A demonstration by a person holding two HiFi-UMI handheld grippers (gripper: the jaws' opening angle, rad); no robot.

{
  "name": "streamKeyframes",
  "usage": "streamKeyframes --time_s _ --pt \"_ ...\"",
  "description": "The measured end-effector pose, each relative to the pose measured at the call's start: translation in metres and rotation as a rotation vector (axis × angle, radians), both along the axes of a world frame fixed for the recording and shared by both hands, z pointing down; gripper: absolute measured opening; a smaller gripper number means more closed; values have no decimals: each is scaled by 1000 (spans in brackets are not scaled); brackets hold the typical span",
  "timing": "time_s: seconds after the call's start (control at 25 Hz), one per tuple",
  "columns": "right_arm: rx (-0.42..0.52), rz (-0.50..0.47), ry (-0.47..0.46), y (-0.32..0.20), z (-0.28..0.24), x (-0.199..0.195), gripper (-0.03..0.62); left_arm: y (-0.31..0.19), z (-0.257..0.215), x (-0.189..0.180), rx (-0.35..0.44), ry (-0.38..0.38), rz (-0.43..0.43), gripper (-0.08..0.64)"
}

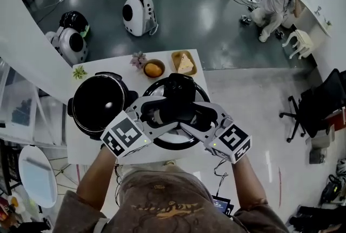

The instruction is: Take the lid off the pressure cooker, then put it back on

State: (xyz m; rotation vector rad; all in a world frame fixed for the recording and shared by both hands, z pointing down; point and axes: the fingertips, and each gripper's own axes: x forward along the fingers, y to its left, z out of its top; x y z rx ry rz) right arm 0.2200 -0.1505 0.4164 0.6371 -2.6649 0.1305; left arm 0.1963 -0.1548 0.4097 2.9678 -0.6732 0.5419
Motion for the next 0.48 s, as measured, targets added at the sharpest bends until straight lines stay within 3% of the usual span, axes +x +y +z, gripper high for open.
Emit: streamKeyframes --time_s 0.48 --pt "2 17 5 3 -37 -92 250 2 -36 -92 4 9 12 281"
